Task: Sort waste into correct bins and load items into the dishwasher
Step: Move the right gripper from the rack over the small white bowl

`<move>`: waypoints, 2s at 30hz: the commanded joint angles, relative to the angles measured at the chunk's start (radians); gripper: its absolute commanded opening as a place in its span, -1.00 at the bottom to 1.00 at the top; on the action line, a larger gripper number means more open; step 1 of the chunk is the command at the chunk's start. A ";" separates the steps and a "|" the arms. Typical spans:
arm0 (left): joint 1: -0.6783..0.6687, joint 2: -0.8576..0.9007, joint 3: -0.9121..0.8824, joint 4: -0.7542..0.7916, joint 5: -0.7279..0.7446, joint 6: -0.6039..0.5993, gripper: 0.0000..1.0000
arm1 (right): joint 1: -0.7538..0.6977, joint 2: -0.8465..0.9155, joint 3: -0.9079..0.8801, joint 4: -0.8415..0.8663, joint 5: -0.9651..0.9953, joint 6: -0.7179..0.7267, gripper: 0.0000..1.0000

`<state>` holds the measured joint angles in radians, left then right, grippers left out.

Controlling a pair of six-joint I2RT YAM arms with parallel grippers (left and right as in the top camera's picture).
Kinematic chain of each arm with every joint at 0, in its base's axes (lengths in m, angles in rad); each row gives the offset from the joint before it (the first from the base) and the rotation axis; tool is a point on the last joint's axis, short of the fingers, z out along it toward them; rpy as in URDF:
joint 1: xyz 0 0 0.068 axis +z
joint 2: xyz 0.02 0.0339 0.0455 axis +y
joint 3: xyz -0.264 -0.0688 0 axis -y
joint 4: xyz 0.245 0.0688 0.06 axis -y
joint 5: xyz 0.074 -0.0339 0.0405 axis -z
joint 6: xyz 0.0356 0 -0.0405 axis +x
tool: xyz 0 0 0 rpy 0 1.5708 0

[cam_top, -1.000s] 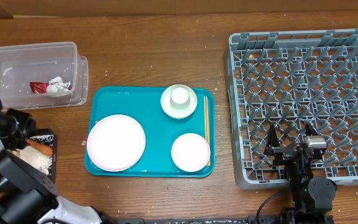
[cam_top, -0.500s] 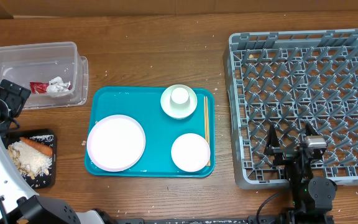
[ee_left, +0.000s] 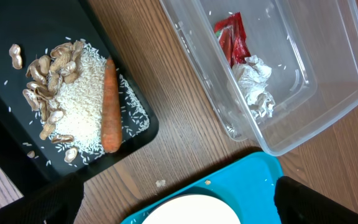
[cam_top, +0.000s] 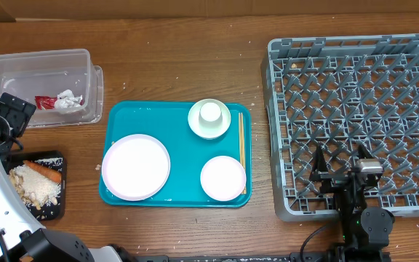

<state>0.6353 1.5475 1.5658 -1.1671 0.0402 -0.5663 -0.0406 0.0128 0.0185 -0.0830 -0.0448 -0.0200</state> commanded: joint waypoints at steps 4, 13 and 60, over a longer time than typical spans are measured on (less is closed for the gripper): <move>-0.001 0.003 0.005 0.000 -0.014 0.009 0.99 | -0.005 -0.010 -0.010 0.302 -0.263 -0.002 1.00; -0.001 0.003 0.005 0.000 -0.014 0.009 1.00 | -0.005 -0.010 -0.010 0.718 -0.892 -0.002 1.00; -0.001 0.003 0.005 0.000 -0.014 0.009 1.00 | 0.303 1.166 0.861 0.120 -0.879 0.127 1.00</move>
<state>0.6353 1.5486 1.5658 -1.1671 0.0334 -0.5663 0.2134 1.1782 0.8543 0.1036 -1.1492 0.2283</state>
